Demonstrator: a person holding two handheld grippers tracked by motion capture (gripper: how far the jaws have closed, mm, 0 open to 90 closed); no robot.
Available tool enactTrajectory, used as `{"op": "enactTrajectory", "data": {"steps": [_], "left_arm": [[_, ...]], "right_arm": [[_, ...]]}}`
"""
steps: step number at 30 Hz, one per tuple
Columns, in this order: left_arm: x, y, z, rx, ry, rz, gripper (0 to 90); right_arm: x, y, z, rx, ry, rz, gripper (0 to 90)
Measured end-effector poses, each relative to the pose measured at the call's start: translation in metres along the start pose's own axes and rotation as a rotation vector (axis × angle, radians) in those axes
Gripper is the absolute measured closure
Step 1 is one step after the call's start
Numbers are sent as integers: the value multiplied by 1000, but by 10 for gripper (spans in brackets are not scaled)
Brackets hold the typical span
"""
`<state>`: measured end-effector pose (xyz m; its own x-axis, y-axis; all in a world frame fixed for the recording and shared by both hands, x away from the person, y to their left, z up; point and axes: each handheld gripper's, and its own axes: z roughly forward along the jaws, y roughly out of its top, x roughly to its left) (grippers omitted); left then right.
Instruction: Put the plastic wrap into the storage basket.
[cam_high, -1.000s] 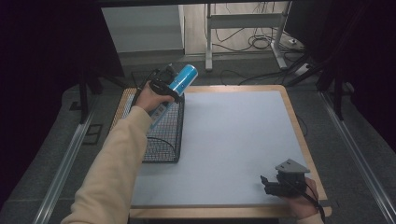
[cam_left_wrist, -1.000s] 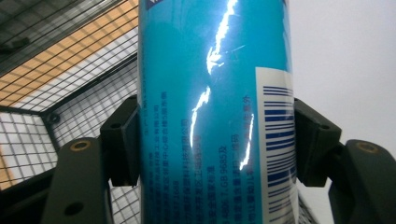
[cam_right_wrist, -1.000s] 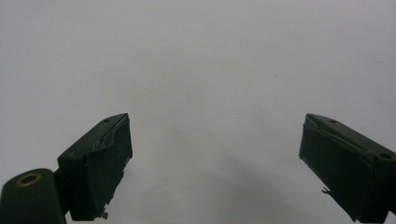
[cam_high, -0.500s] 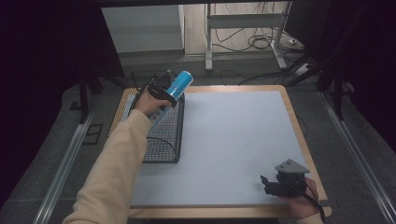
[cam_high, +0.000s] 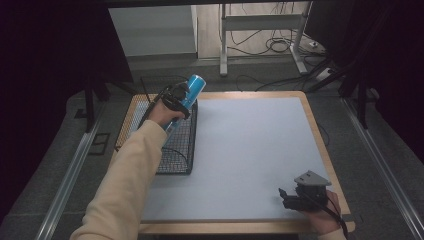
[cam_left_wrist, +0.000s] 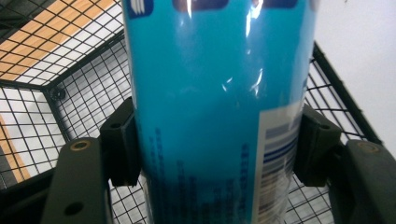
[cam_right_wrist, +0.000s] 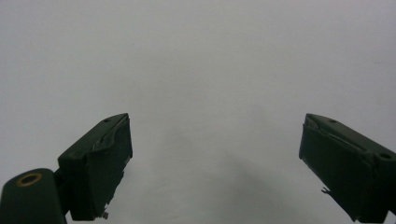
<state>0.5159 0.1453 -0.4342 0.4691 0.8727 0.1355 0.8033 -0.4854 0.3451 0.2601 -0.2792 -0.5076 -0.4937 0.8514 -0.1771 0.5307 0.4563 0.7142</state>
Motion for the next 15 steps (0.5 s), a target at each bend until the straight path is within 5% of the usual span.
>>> {"op": "enactTrajectory", "data": {"steps": [15], "left_arm": [[1, 0, 6, 9, 38, 6, 305]], "right_arm": [[-1, 0, -1, -5, 0, -2, 98]]}}
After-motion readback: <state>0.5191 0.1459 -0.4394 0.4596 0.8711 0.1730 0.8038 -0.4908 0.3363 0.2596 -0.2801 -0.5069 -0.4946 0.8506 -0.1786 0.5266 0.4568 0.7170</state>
